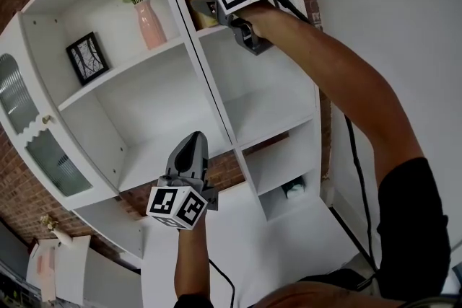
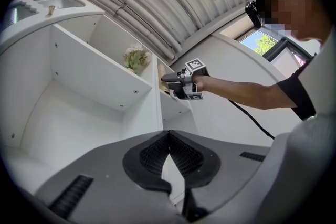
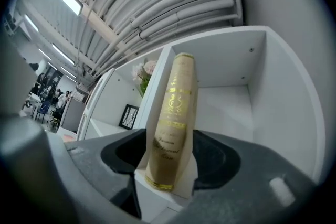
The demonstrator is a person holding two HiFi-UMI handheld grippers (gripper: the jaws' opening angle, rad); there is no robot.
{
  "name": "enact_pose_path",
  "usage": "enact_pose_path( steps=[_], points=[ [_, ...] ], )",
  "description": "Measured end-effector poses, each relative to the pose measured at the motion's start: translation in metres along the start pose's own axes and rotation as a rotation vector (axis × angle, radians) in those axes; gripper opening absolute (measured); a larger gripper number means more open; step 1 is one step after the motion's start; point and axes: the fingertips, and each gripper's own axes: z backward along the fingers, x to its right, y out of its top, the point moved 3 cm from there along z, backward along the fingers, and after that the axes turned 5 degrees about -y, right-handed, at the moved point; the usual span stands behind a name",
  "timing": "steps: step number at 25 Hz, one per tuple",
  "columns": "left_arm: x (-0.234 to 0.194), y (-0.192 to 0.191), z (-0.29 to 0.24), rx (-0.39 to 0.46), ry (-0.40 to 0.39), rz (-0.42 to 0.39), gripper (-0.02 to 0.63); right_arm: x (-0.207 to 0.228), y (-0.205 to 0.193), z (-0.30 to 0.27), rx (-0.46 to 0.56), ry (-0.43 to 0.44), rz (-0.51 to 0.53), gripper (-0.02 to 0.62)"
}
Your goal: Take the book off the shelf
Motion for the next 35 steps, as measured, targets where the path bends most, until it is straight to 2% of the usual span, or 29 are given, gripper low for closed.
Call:
enact_pose_path(
  steps=[7,16,25,35],
  points=[
    [-0.008,0.001,0.02,0.008,0.028,0.002,-0.002,0.0,-0.013,-0.021,-0.097,-0.056,0.024,0.248],
    [-0.016,-0.005,0.031,0.003,0.036,0.014,-0.002,0.001,-0.013,-0.021,-0.097,-0.09,0.012,0.221],
    [-0.015,-0.012,0.03,-0.013,0.028,0.013,-0.002,0.009,-0.008,0.007,0.033,-0.123,0.054,0.199],
    [-0.003,-0.011,0.018,-0.02,-0.002,-0.002,-0.002,0.001,0.0,0.068,0.259,-0.072,0.037,0.196]
  ],
)
